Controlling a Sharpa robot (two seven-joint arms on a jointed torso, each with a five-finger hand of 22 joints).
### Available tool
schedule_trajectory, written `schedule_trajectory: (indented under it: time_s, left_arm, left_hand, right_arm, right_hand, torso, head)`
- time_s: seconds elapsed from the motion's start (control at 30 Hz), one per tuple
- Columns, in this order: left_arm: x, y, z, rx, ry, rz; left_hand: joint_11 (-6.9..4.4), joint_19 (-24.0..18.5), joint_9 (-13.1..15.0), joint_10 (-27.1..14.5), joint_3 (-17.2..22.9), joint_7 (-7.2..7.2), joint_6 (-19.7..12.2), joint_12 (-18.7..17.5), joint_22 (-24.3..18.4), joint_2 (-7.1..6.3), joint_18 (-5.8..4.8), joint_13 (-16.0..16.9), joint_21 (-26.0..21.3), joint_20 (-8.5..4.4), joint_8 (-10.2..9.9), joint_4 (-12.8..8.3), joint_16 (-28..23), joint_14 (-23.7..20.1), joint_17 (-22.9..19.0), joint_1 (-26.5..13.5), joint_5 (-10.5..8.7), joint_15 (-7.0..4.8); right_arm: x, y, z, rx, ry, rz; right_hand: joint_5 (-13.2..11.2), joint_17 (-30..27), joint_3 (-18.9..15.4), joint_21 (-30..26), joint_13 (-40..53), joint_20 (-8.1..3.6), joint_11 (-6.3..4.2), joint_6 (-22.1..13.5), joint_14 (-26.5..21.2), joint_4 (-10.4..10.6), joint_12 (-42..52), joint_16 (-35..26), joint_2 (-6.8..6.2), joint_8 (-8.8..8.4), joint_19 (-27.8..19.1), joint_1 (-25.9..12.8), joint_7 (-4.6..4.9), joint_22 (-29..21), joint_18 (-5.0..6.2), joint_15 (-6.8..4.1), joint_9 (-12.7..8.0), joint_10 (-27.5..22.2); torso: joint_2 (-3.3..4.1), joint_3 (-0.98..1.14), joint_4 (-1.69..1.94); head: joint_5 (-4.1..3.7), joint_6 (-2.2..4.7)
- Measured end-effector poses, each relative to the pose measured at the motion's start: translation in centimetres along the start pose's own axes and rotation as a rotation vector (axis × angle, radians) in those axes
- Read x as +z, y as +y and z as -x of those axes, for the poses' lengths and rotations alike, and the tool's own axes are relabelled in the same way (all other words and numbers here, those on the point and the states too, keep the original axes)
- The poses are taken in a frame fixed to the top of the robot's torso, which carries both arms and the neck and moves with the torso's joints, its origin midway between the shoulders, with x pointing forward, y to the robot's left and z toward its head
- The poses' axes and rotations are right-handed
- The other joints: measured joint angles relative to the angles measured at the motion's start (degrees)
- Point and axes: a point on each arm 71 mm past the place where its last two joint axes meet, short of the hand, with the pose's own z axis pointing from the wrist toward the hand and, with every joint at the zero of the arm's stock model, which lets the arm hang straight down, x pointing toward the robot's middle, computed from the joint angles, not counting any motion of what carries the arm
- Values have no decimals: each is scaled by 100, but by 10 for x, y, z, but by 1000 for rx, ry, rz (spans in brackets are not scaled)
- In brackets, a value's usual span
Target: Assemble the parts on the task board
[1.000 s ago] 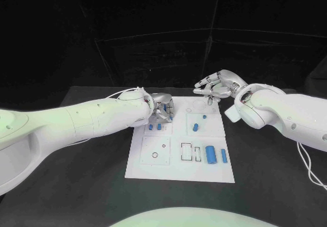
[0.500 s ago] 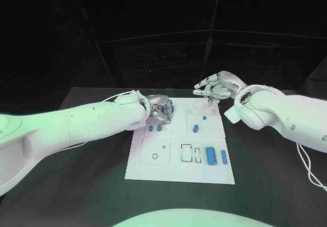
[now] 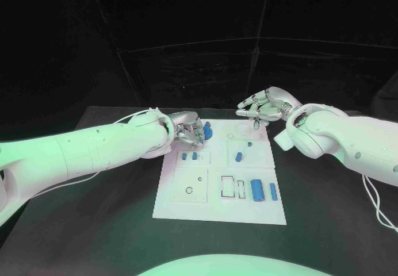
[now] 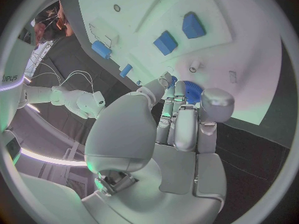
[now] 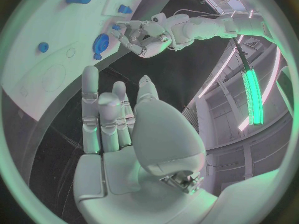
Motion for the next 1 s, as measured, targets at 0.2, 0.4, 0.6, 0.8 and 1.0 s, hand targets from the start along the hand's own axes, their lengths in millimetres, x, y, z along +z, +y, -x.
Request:
schedule_trajectory:
  time_s: [0.2,0.4,0.6,0.8,1.0]
  left_arm:
    - [-13,15,5,-18,1,28]
    - [-17,21,6,-26,11,44]
    - [-18,23,6,-30,23,53]
    - [-18,26,6,-31,31,66]
    - [-15,25,6,-30,40,71]
  left_hand:
    - [0,7,-6,0,16,0,0,-18,34,0,0,-7,26,-7,-27,-17,0,0,-7,0,0,0]
    - [0,7,-7,0,16,0,0,-18,51,0,0,-12,51,-7,-27,-17,0,0,-16,0,0,0]
    - [0,7,-9,-1,16,-1,-1,-18,51,0,1,-19,50,-7,-28,-17,0,0,-25,0,0,0]
    - [21,7,-15,20,16,19,19,-47,51,-30,1,-25,50,-7,-28,-17,0,0,-25,-29,0,1]
    - [21,7,-17,20,16,19,19,-47,50,-30,1,-24,50,-7,-28,-17,0,0,-25,-29,0,1]
  right_arm:
    - [0,-1,1,0,-1,-2]
    - [0,-1,1,-1,-1,-2]
    - [0,-1,1,-2,0,-1]
    - [0,0,0,-10,1,1]
    - [0,0,0,-16,2,4]
  right_hand:
    - [0,0,0,0,0,0,0,0,0,0,0,0,0,0,0,0,0,0,0,0,0,0]
    - [0,-1,0,0,1,0,0,0,0,0,0,0,0,0,0,0,0,0,-1,0,0,0]
    - [0,-1,0,0,1,0,0,0,0,0,0,0,0,0,0,0,0,1,0,0,0,0]
    - [0,-2,0,0,1,0,0,0,0,0,0,0,0,0,0,0,0,1,-1,0,0,0]
    - [0,-2,0,0,1,0,0,0,0,0,0,0,0,0,0,0,0,1,-1,0,0,0]
  torso:
    - [0,1,1]
    - [6,2,0]
    - [9,3,-14]
    - [9,7,-16]
    - [10,7,-16]
  head:
    - [9,-2]
    - [29,-3]
    - [18,-8]
    - [-12,10]
    - [-30,21]
